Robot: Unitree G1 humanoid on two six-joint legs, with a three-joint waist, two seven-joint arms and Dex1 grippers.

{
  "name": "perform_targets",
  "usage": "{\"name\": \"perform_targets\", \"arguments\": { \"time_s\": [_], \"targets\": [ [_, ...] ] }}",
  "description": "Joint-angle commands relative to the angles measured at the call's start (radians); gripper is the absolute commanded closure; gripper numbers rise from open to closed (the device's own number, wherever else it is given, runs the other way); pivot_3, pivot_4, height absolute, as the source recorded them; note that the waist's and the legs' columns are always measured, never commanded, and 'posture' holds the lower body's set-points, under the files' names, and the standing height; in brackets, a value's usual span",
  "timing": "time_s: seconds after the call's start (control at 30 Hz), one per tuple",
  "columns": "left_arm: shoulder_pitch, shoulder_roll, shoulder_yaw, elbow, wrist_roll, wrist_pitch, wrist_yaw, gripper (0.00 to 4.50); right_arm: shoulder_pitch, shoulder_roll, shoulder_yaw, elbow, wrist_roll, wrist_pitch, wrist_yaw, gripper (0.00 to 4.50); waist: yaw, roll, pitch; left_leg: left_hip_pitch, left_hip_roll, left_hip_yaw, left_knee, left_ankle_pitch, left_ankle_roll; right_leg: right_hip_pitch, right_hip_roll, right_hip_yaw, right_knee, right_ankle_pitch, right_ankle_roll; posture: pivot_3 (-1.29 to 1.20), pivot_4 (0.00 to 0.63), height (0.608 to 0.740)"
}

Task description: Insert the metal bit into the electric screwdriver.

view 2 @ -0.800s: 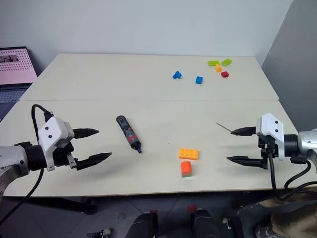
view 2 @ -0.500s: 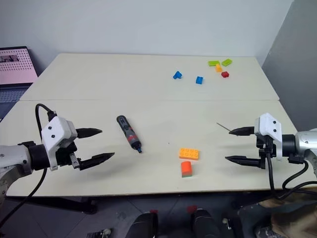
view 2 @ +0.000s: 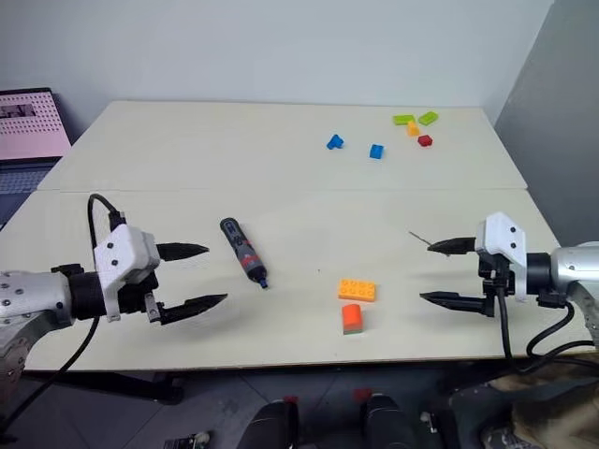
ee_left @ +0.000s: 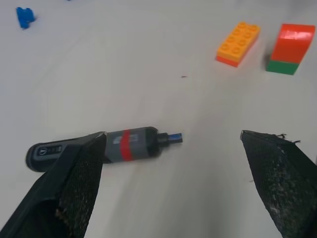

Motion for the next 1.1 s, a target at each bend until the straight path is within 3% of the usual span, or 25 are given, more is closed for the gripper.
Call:
{"name": "perform_targets", "arguments": {
  "time_s": [0.03, 0.3, 0.47, 0.87, 0.97, 1.1],
  "targets": [
    [-0.010, 0.015, -0.038, -0.069, 0.001, -0.045, -0.038, 0.00, -0.061, 0.031, 0.034, -0.003, -0.020, -0.023, -0.015, 0.05, -0.001, 0.000, 0.000, 0.000, 0.000, 0.000, 0.000, 0.000, 0.000, 0.000, 0.000, 0.000, 0.000, 0.000, 0.000, 0.00, 0.150, 0.740],
    [-0.068, -0.061, -0.130, -0.119, -0.044, -0.036, -0.014, 0.00, -0.198, 0.161, 0.247, 0.139, -0.168, -0.063, -0.020, 0.05, -0.001, 0.000, 0.000, 0.001, 0.000, 0.000, 0.001, 0.000, 0.000, 0.001, 0.001, 0.000, 0.002, 0.000, 0.000, 0.00, 0.150, 0.740],
    [-0.032, -0.101, -0.184, -0.100, 0.001, -0.096, -0.028, 0.00, -0.263, 0.255, 0.345, 0.312, -0.256, -0.144, -0.001, 0.05, -0.003, 0.000, 0.000, 0.001, 0.000, -0.001, 0.002, 0.000, 0.000, 0.001, 0.002, 0.000, 0.002, 0.000, 0.000, 0.00, 0.150, 0.740],
    [-0.028, -0.188, -0.250, -0.063, 0.046, -0.209, -0.021, 0.00, -0.338, 0.387, 0.411, 0.557, -0.354, -0.291, 0.039, 0.05, -0.002, 0.000, 0.000, 0.001, 0.000, -0.002, 0.003, 0.000, 0.000, 0.002, 0.003, 0.001, 0.004, 0.001, 0.001, 0.00, 0.150, 0.740],
    [-0.043, -0.196, -0.259, -0.057, 0.039, -0.219, -0.027, 0.00, -0.339, 0.404, 0.412, 0.574, -0.360, -0.303, 0.045, 0.49, -0.002, 0.000, 0.000, 0.002, 0.001, -0.002, 0.003, 0.000, 0.000, 0.002, 0.004, 0.001, 0.004, 0.001, 0.001, 0.00, 0.150, 0.740],
    [-0.057, -0.208, -0.256, -0.047, 0.023, -0.225, -0.038, 0.00, -0.335, 0.416, 0.404, 0.579, -0.366, -0.317, 0.044, 1.48, -0.002, 0.000, 0.000, 0.002, 0.001, -0.002, 0.003, 0.000, 0.000, 0.002, 0.004, 0.001, 0.004, 0.001, 0.001, 0.00, 0.150, 0.740]
  ]
}}
